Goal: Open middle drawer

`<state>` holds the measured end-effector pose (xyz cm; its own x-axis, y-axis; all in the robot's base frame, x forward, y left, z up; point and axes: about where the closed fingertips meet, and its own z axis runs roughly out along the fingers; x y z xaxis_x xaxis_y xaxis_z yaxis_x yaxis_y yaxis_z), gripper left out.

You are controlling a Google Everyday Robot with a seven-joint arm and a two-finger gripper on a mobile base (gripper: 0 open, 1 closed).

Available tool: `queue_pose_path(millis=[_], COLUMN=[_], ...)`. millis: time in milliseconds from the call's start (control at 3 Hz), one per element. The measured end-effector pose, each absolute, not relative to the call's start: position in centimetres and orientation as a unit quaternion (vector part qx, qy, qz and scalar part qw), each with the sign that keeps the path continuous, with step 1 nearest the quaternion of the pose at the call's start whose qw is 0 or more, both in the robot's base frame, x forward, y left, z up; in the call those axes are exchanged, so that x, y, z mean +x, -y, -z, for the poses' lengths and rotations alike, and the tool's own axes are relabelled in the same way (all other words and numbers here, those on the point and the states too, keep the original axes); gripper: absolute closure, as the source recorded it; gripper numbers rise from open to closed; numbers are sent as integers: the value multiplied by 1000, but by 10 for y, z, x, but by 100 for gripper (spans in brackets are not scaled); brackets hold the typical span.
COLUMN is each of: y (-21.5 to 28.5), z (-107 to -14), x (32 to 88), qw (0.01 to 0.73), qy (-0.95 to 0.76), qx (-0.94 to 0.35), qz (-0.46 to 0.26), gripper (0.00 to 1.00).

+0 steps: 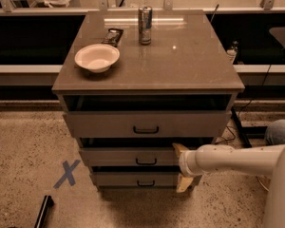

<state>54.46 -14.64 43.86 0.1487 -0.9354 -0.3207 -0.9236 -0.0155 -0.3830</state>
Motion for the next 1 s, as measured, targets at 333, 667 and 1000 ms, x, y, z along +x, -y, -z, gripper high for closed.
queue_pose_path(millis=[333,667,1000], y=[168,190,201], z=[-429,-422,-422], x=[552,561,572], qw=[286,294,290], qy=[-662,-670,-674], qx=[-692,-681,-679], qz=[-3,-22,-25], gripper=[0,0,12])
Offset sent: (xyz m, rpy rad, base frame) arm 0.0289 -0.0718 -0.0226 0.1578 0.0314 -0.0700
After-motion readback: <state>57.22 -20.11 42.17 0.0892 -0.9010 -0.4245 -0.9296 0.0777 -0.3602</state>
